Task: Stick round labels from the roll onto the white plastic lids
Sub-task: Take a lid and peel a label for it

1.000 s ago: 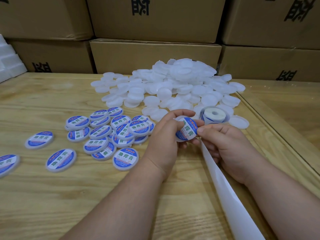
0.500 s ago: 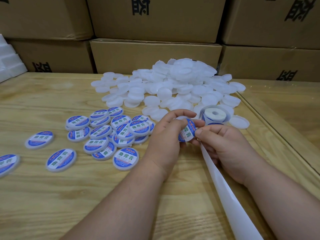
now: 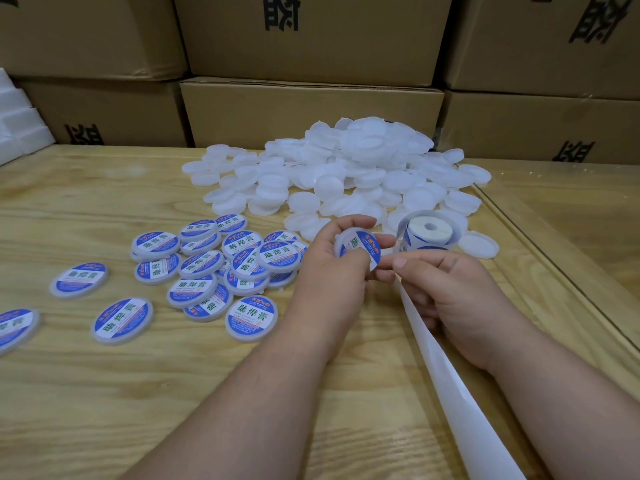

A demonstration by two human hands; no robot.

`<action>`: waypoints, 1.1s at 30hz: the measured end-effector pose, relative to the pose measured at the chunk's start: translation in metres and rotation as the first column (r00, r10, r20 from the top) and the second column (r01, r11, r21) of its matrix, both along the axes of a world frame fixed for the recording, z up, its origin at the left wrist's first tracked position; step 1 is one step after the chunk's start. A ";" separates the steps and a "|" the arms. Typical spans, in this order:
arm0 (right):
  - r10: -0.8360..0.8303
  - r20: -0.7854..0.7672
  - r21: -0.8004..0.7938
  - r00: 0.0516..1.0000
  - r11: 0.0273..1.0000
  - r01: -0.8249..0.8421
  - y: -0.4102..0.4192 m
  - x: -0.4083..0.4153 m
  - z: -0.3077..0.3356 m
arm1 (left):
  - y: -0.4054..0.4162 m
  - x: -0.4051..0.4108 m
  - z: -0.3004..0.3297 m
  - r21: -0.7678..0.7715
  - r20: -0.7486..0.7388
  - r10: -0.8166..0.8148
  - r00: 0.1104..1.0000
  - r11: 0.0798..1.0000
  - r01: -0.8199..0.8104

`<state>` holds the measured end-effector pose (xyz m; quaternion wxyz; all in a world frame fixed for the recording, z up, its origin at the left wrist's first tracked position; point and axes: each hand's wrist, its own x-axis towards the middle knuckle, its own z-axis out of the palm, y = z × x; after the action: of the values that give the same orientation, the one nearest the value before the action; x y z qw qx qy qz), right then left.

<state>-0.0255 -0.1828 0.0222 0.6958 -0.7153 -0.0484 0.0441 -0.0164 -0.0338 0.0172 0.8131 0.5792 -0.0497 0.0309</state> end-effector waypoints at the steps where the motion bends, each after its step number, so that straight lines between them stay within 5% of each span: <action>1: -0.016 0.000 0.028 1.000 0.999 0.016 -0.001 0.000 -0.001 | 0.001 0.001 -0.001 0.020 -0.002 0.021 1.000 1.000 -0.021; 6: -0.065 -0.012 0.141 0.998 0.988 0.066 -0.003 0.002 0.000 | 0.004 0.003 -0.003 0.103 -0.014 0.091 0.996 0.991 -0.089; 17: -0.062 -0.027 0.182 0.998 0.981 0.066 0.001 -0.001 0.005 | 0.007 0.003 0.005 -0.014 -0.132 0.108 0.985 0.994 -0.110; 25: -0.066 -0.037 0.179 0.997 0.981 0.071 0.001 -0.002 0.004 | 0.011 0.010 0.008 -0.379 -0.289 0.127 0.949 0.895 -0.235; 33: -0.090 -0.031 0.138 0.995 0.986 0.094 -0.001 0.000 0.002 | 0.017 0.013 0.008 -0.530 -0.368 0.052 0.928 0.808 -0.255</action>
<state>-0.0257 -0.1840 0.0241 0.7460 -0.6656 -0.0096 0.0173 -0.0034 -0.0167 0.0252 0.9394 0.3085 0.1488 0.0117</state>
